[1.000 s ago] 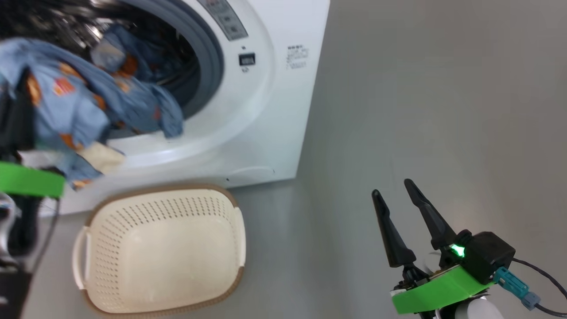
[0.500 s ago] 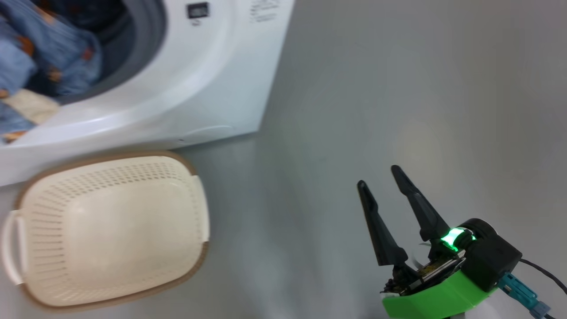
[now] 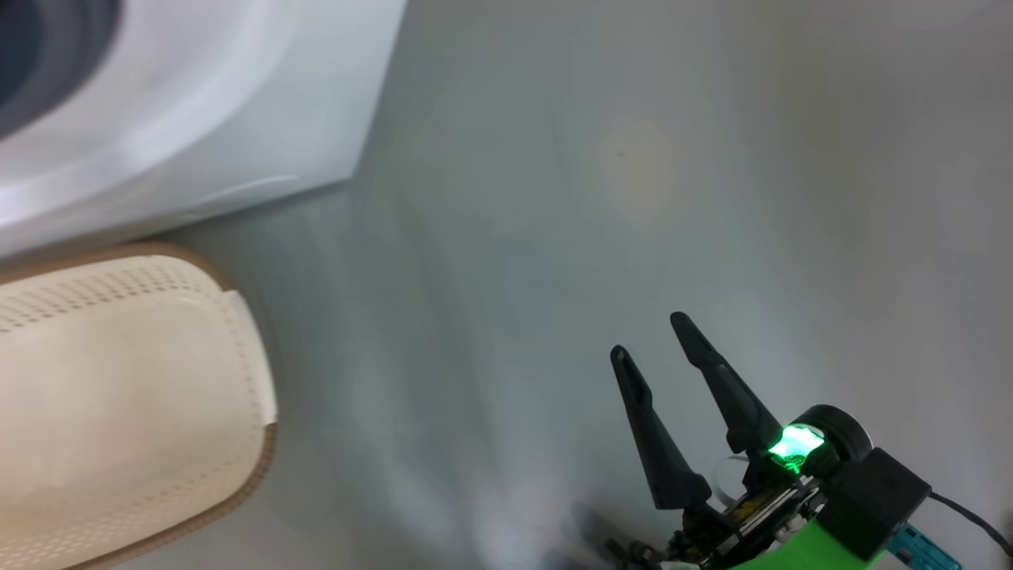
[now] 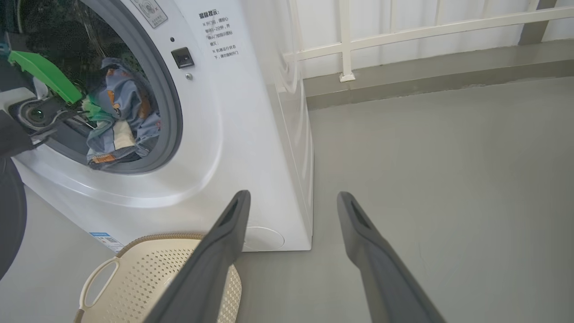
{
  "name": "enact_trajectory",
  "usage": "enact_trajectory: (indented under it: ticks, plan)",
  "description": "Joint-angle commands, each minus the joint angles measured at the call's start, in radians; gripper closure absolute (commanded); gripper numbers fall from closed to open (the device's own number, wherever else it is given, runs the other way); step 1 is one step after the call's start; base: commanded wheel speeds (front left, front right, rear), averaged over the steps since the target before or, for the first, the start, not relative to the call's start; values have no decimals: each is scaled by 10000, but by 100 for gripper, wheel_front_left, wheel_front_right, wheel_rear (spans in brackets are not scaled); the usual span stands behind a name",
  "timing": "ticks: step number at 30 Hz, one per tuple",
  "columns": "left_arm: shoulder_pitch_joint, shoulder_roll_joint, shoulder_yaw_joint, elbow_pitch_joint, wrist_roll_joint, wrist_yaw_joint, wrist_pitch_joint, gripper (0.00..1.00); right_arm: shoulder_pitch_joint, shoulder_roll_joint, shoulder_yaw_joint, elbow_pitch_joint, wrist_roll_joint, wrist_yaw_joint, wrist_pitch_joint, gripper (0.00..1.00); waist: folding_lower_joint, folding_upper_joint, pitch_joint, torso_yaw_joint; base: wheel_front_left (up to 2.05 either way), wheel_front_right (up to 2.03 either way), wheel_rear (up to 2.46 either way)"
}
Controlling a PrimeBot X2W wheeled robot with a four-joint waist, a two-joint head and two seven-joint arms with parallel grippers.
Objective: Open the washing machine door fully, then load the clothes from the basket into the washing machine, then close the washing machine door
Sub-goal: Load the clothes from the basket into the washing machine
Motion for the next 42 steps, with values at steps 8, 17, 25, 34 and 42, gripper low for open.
enact_trajectory:
  ticks: [8,17,25,34,42]
  plan:
    - [-1325,631,1419,-1180,-138,-26,-652,100,432,-49,438,-537,122,16,-46,0,0,0,909,-767,0,0,0]
    - [-646,474,1110,-832,-477,-26,32,0,289,-49,532,-413,74,16,-46,0,0,0,782,-591,0,0,0]
    - [-529,529,439,-352,-372,-4,1103,0,105,-49,505,-208,103,16,-46,0,0,0,584,-425,0,0,0]
    - [-143,274,105,-12,-353,14,1110,0,-73,-49,353,10,125,16,-46,0,0,0,103,-189,0,0,0]
    - [859,-187,-96,393,-345,60,343,0,-356,-49,14,360,53,16,-46,0,0,0,-646,302,0,0,0]
